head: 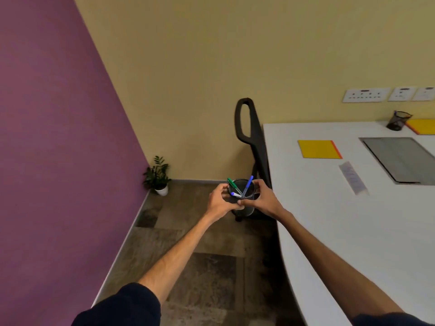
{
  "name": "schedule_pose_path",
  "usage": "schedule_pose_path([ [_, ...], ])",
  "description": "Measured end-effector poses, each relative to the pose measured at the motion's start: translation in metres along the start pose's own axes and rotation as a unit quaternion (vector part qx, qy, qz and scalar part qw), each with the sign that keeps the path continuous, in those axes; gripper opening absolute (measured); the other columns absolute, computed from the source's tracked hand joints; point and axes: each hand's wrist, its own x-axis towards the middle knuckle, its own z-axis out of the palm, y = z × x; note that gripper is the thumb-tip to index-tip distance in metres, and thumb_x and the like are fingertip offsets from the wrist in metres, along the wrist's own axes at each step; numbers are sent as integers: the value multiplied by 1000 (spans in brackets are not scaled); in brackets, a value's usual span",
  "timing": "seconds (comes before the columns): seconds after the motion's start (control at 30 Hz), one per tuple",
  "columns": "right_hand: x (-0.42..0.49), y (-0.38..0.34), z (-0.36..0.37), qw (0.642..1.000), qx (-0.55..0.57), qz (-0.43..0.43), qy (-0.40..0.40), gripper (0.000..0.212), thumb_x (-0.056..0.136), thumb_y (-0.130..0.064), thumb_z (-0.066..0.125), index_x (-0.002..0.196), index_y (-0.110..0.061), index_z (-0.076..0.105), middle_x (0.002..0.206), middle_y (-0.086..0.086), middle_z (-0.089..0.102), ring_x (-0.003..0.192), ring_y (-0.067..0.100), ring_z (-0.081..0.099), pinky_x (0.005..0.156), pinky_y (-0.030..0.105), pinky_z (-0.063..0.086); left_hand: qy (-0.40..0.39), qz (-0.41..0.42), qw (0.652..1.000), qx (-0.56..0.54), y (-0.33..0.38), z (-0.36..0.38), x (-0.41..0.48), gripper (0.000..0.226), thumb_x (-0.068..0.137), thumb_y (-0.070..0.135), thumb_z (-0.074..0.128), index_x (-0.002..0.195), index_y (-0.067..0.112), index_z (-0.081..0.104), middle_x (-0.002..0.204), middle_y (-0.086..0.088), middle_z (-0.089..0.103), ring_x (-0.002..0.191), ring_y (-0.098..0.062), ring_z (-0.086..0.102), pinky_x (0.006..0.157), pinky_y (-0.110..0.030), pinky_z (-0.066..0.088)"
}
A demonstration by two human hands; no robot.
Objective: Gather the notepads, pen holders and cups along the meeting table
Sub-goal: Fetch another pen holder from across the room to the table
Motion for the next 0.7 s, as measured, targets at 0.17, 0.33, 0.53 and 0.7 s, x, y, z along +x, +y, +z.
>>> schedule_pose_path([
  [0.17, 52, -46, 51, 1000, -7, -18, -8, 83, 62, -45, 89, 128, -18, 46, 121, -3, 60, 107, 16, 60, 93, 27, 48, 25, 5, 1000, 9, -18, -76, 27, 83, 55, 16, 94, 127, 9, 52, 119, -1, 61, 106, -14, 59, 91, -25, 49],
  [0.33, 106, -90, 96, 999, -17, -48, -2, 79, 63, -44, 89, 126, -15, 50, 116, -4, 59, 105, 17, 59, 91, 29, 48, 45, 10, 999, -9, -30, -145, 62, 83, 58, 11, 93, 129, 4, 52, 126, -12, 64, 111, -24, 64, 98, -39, 53],
  [0.53, 169, -126, 121, 996, -29, -77, -36, 84, 65, -46, 87, 130, -12, 47, 117, -2, 58, 102, 17, 59, 86, 24, 46, 74, 14, 997, -18, -41, -197, 106, 81, 61, 9, 91, 131, 6, 51, 125, -9, 63, 108, -22, 64, 94, -39, 55],
  [0.7, 240, -145, 124, 995, -21, -95, -18, 83, 62, -46, 88, 127, -13, 49, 115, -5, 57, 101, 15, 60, 85, 26, 49, 95, 34, 995, -24, -37, -224, 170, 78, 61, 11, 91, 129, 10, 52, 121, -4, 64, 105, -16, 63, 94, -34, 54],
])
